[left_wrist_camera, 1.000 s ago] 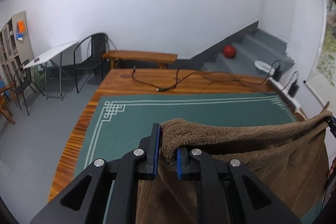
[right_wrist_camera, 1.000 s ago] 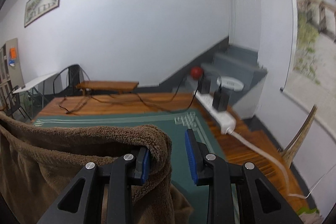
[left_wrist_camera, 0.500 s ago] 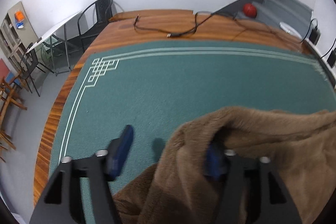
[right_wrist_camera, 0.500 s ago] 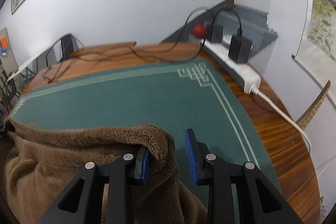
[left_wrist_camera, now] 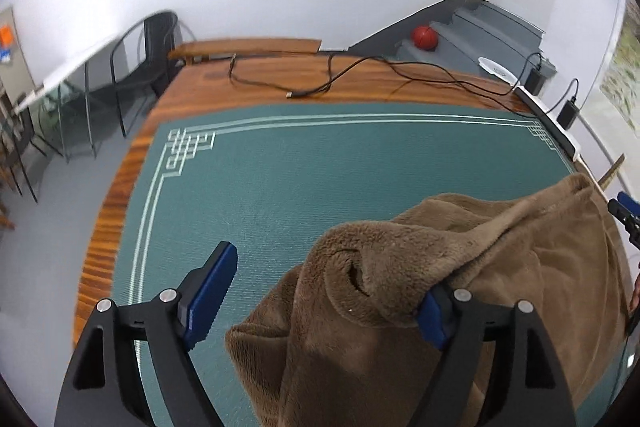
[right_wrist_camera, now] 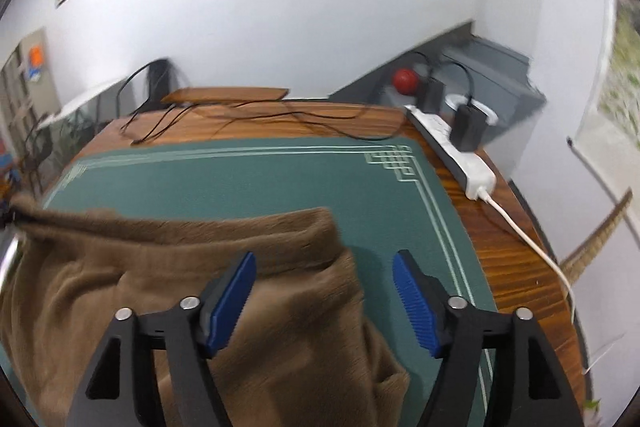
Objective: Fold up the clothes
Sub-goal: 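Lower the held edge onto the blanket and open both grippers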
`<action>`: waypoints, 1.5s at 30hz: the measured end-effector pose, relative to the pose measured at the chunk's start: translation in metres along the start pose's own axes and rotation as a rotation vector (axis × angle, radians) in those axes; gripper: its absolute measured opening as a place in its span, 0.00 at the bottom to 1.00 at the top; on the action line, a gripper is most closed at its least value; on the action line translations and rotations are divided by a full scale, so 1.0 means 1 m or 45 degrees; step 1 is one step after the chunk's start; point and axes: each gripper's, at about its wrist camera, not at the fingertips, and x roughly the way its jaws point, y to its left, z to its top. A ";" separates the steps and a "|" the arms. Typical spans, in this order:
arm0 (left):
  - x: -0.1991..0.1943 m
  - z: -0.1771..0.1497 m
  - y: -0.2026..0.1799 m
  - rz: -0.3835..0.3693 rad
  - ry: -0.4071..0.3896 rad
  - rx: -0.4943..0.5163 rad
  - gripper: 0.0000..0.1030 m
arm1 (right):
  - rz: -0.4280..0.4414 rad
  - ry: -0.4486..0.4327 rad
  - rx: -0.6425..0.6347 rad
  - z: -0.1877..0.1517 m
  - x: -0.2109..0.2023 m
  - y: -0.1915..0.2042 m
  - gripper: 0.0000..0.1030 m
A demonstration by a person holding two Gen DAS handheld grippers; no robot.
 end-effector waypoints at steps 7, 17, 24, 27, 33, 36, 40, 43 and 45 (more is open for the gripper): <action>0.005 0.012 0.009 -0.321 0.111 -0.269 0.81 | 0.147 0.136 -0.098 -0.001 0.022 0.041 0.72; 0.023 -0.004 -0.035 -0.060 0.162 0.033 0.81 | 0.093 0.317 -0.004 0.005 0.090 0.034 0.72; 0.074 0.000 -0.026 0.159 0.268 -0.043 0.87 | 0.046 0.299 -0.011 0.003 0.093 0.029 0.73; 0.082 0.002 -0.013 0.151 0.282 -0.112 0.90 | 0.039 0.274 -0.035 0.002 0.089 0.033 0.73; 0.080 0.000 -0.018 0.196 0.252 -0.084 0.93 | 0.095 0.155 -0.020 0.004 0.048 0.041 0.74; 0.089 0.001 -0.011 0.198 0.254 -0.101 0.96 | 0.190 0.158 -0.048 0.000 0.034 0.054 0.75; 0.089 -0.003 -0.006 0.168 0.260 -0.116 0.97 | 0.223 0.250 -0.089 -0.011 0.050 0.065 0.75; 0.084 -0.006 -0.004 0.161 0.260 -0.125 0.97 | 0.210 0.308 -0.113 -0.021 0.067 0.069 0.83; 0.074 -0.010 -0.005 0.182 0.243 -0.119 0.97 | 0.201 0.341 -0.128 -0.027 0.076 0.071 0.84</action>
